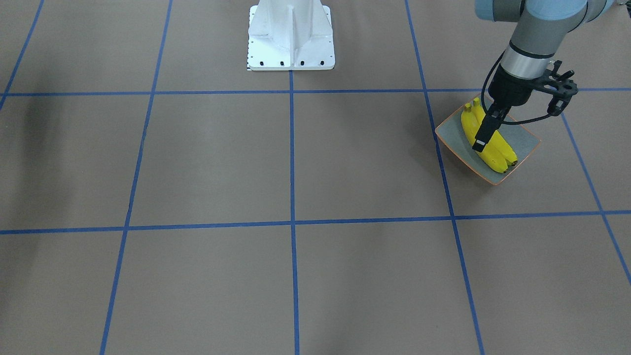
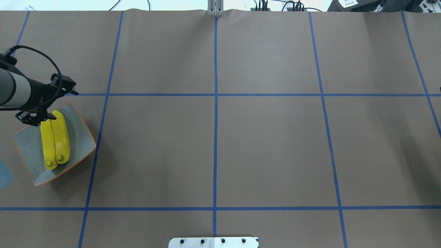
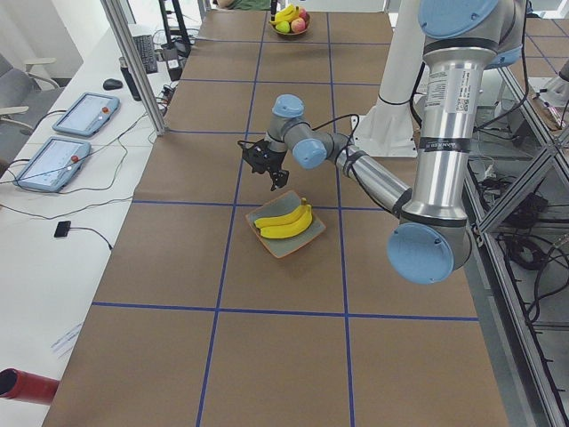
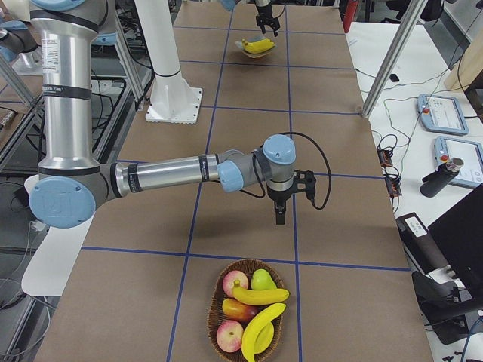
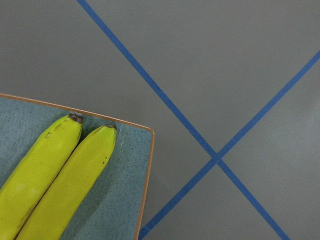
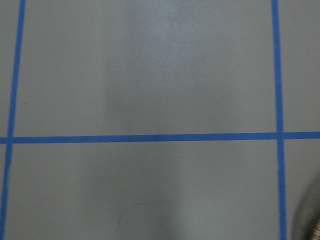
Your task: Transfer all bananas from basket to plate
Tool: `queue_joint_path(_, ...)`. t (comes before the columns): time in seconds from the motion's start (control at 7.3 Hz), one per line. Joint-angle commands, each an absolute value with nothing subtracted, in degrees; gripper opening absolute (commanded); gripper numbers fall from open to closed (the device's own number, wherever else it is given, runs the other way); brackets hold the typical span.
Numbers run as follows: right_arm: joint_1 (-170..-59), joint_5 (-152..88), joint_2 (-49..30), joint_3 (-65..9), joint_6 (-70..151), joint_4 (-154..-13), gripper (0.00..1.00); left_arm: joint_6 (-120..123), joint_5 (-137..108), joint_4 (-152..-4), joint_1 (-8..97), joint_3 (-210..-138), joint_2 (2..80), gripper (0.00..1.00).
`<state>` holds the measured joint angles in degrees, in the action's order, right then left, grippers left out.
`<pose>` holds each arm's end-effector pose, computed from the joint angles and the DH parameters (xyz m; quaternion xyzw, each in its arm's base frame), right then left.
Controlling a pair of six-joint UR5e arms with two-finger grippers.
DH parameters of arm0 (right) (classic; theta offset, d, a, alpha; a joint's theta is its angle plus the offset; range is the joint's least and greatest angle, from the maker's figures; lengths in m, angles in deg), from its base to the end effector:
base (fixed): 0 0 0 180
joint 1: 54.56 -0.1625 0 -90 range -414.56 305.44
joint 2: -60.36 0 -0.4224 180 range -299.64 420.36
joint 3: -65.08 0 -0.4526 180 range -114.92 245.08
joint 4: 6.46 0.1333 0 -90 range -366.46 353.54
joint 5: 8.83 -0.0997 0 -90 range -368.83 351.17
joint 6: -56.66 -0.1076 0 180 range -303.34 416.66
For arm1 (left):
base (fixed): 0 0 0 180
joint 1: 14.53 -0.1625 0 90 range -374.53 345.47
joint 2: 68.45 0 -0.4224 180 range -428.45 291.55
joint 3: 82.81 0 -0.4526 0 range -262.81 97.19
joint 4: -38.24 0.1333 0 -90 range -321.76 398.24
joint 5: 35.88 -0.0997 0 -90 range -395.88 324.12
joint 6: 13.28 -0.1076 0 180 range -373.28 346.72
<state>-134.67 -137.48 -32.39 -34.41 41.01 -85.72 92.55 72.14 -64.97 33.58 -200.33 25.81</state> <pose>-0.0293 -0.5527 0.5815 0.0675 -0.3507 -0.0034 0.9340 0.2988 -0.4829 0.3472 -0.0339 0.4032 -0.4323 0.8058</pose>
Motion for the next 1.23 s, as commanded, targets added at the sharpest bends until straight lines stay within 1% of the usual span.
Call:
queue_joint_path(0.0,-140.58,-133.56,-32.02,-30.48,60.43,-89.58,1.0,92.63,72.14,-64.94,33.54,-199.27,26.9,1.0)
queue_joint_path(0.14,-142.52,-133.63,-30.71,-27.33,68.88,-89.6,1.0,92.63,72.14,-64.94,33.54,-198.74,27.78,1.0)
queue_joint_path(0.41,-144.9,-133.63,-30.52,-22.84,77.1,-89.43,1.0,92.63,72.05,-65.03,33.45,-198.03,28.14,1.0)
queue_joint_path(0.55,-147.26,-133.81,-28.34,-18.46,82.79,-89.52,1.0,92.63,71.97,-65.11,33.45,-197.95,28.22,1.0)
queue_joint_path(0.82,-150.26,-133.72,-22.55,-7.31,91.78,-89.52,1.0,92.72,71.97,-65.2,33.37,-197.16,29.01,1.0)
queue_joint_path(1.1,-150.01,-133.98,-21.55,-0.87,92.34,-89.43,1.0,92.63,71.97,-65.29,33.37,-196.89,29.1,1.0)
